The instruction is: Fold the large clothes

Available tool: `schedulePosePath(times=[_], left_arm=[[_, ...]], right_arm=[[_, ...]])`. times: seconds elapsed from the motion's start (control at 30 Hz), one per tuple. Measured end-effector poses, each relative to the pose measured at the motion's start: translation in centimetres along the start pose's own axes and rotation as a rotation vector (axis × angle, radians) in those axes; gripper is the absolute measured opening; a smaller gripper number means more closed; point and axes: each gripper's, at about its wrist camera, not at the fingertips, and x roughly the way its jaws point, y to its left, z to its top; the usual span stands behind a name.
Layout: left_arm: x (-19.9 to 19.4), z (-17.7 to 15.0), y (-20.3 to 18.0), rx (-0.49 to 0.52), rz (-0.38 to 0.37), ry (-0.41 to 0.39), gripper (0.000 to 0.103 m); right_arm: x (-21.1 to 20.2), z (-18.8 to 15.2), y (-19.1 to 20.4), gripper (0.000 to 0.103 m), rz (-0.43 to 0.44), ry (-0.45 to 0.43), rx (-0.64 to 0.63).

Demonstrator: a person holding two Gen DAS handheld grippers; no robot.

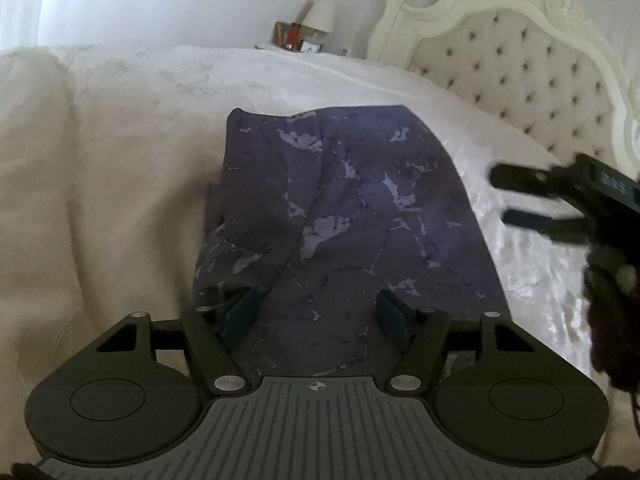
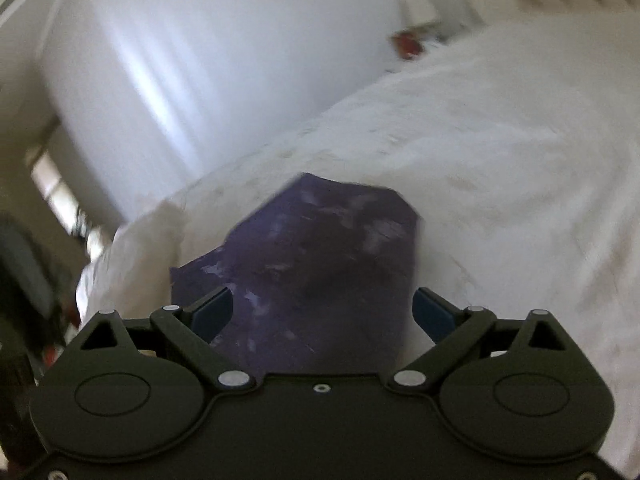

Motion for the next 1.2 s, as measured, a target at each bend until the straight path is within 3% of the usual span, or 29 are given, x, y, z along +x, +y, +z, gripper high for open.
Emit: schedulePosePath(times=[0.1,0.27,0.3,0.4,0.53,0.6,0.63,0.67,0.83,1.07,1.1,1.13,1.2], left_arm=[[0.1,0.1,-0.6,0.01,0.01,-0.009,0.065],[0.1,-0.7,-1.1,0.024,0.025,-0.036,0.066],[0.1,-0.8,-1.1,0.03,0.028,-0.039,0.066],[0.1,-1.0,-1.1,0.044,0.036,-0.048,0.066],[0.0,-1.4,-1.5,0.065,0.05,-0.07,0.066],[-0.1,-1.5,-1.6,0.074,0.059,-0.08,0.066],[-0.1,-1.6,-1.7,0.074,0.061,-0.087,0.066],[-0.2,-1.6,-1.7,0.071,0.061,-0.092,0.066],[-0.7,-2.1,-1.5,0.052,0.075,-0.127,0.066],[-0.6,-2.4,-1.3,0.017,0.078,-0.11,0.067],[-0.7,-2.4,-1.2,0.012,0.075,-0.11,0.067],[-0.7,-2.4,-1.2,0.009,0.072,-0.11,0.067],[-0.8,-2.5,-1.2,0.007,0.071,-0.11,0.067]], right_arm=[[1.7,1.5,3.2,0.094,0.068,0.006,-0.136],[6.5,3.0,8.6,0.067,0.22,0.078,-0.3],[7.6,3.1,9.6,0.067,0.232,0.105,-0.319],[10.1,2.7,12.0,0.066,0.248,0.171,-0.359],[12.5,1.8,14.1,0.065,0.185,0.255,-0.41],[13.6,1.4,14.8,0.048,0.133,0.297,-0.431],[13.6,1.3,14.9,0.014,0.112,0.305,-0.443],[13.8,1.2,14.9,0.012,0.095,0.316,-0.452],[13.0,2.4,13.7,0.008,0.092,0.27,-0.398],[16.4,3.0,10.3,0.004,0.098,0.298,-0.267],[16.0,3.2,9.6,0.006,0.118,0.281,-0.227],[15.3,3.5,9.0,0.018,0.146,0.254,-0.189],[12.8,4.4,7.6,0.018,0.182,0.161,-0.119]])
